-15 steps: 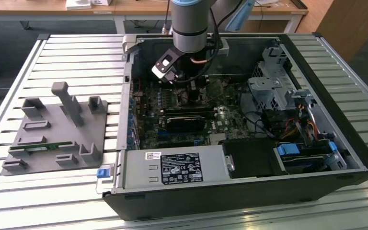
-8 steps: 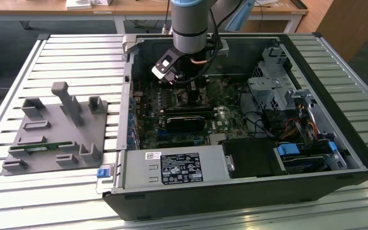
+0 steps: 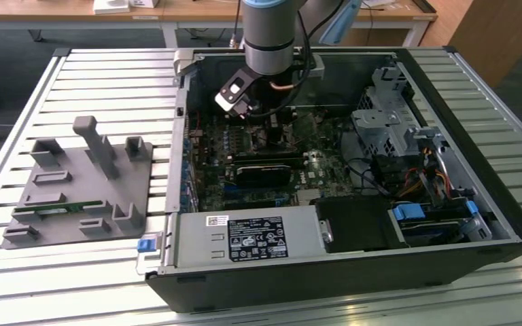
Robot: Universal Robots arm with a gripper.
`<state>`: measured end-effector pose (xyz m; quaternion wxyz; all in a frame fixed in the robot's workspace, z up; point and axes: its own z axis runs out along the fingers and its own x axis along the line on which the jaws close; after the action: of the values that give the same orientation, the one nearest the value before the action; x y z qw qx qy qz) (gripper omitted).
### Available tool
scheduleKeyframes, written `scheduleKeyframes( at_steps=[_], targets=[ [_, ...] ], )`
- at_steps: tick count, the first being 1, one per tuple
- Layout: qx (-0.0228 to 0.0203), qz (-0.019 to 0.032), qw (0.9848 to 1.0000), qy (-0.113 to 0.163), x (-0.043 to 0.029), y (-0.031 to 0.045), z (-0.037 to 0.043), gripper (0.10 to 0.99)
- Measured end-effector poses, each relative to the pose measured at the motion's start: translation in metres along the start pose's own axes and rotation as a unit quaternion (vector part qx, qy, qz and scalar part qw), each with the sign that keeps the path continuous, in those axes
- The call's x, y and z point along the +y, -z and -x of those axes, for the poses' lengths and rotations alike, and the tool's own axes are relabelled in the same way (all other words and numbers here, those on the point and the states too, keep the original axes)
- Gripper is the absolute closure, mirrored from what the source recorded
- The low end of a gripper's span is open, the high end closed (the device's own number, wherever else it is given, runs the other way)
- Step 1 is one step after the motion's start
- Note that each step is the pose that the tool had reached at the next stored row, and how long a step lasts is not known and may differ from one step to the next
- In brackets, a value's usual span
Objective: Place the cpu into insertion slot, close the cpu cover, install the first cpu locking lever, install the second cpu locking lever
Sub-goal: 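Place the cpu into insertion slot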
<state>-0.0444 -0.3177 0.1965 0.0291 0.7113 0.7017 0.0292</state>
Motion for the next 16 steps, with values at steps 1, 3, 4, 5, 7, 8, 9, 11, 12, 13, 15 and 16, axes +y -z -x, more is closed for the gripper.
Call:
scheduleKeyframes(
  at_steps=[1,3,4,5,7,8,9,11,12,13,15,16],
  targets=[
    [0.0,0.0,1.0,0.0,-0.0002,-0.0001,0.0,0.561],
    [0.0,0.0,1.0,0.0,-0.0003,-0.0004,0.0001,0.561],
    [-0.0001,0.0,1.0,0.0,-0.0004,-0.0006,0.0001,0.561],
    [0.0,0.0,1.0,0.0,-0.0004,-0.0008,0.0001,0.561],
    [-0.0001,0.0,1.0,0.0,-0.0005,-0.0013,0.0001,0.561],
    [-0.0001,-0.0001,1.0,0.0,-0.0005,-0.0015,0.0001,0.561],
    [-0.0002,-0.0001,1.0,0.0,-0.0005,-0.0016,0.0001,0.561],
    [-0.0002,-0.0001,1.0,0.0,-0.0005,-0.0019,0.0001,0.561],
    [-0.0002,-0.0001,1.0,0.0,-0.0005,-0.002,0.0001,0.561],
    [-0.0001,-0.0001,1.0,0.0,-0.0005,-0.0021,0.0001,0.561],
    [-0.0001,-0.0001,1.0,0.0,-0.0006,-0.0022,0.0001,0.561],
    [-0.0001,-0.0001,1.0,0.0,-0.0006,-0.0022,0.0001,0.561]
  ],
)
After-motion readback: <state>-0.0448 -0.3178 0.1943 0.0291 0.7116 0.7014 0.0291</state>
